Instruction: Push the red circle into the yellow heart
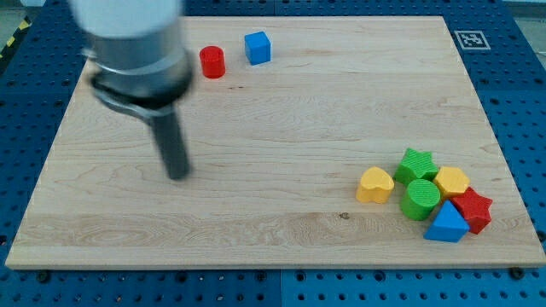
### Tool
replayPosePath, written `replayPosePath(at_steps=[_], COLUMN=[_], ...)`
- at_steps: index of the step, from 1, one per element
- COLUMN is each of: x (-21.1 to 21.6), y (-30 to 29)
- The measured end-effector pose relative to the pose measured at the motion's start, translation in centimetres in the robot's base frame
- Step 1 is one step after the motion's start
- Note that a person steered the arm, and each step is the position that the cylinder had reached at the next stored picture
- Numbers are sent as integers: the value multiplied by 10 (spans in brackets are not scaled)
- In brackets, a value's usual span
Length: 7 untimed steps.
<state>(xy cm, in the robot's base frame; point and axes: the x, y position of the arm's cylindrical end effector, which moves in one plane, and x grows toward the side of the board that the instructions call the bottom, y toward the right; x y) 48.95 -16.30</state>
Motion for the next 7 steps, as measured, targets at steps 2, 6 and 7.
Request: replayPosePath(at_steps=[2, 6, 7], x=[-176, -170, -164], y=[-48, 149, 153])
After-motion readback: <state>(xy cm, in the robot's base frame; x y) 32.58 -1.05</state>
